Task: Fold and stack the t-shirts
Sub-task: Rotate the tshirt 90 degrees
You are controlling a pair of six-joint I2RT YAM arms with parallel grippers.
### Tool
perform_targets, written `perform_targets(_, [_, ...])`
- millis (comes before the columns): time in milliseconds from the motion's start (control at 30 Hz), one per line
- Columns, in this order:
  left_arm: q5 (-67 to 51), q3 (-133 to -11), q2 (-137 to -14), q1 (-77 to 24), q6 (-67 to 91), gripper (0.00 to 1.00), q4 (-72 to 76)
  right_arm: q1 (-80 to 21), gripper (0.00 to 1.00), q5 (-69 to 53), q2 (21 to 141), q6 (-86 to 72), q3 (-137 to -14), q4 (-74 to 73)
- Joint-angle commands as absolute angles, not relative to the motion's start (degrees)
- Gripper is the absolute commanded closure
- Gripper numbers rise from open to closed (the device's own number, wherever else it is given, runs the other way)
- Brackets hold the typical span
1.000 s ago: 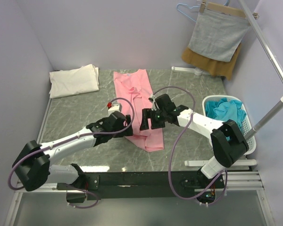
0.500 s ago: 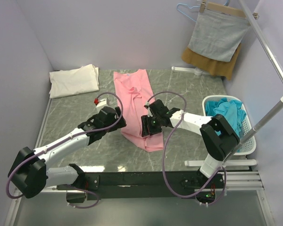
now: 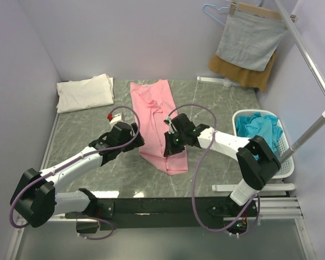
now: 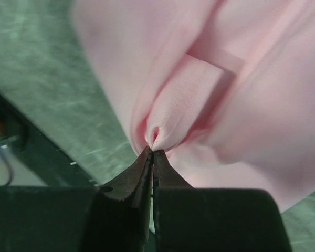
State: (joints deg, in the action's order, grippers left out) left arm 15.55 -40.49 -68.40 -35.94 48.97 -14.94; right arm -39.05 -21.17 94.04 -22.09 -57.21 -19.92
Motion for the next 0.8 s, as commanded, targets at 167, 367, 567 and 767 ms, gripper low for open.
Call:
perform_targets(167, [13.62,-39.99,-69.61,-34.63,47.37,0.00,-9.15,-46.05,0.96,-27.51,81.74,-36.36,-53.45,-18.72])
perform_targets(367, [11.08,-40.08,-69.35,-33.05,45.97,0.01,-6.51,-56.24,0.99,-24.26,79.37,-48.04,-50.90,-18.37])
perform_targets(567, [8.97,-39.81,-69.78,-31.55,44.21,0.01,-4.84,-67.20,0.57,-20.85,81.73,-59.05,-49.30,-12.65])
perform_targets(767, [5.37,-38.85,-70.66,-31.55,42.37,0.00,-2.64,-75.32,0.26,1.80,77.88,-57.39,-59.05,-33.64])
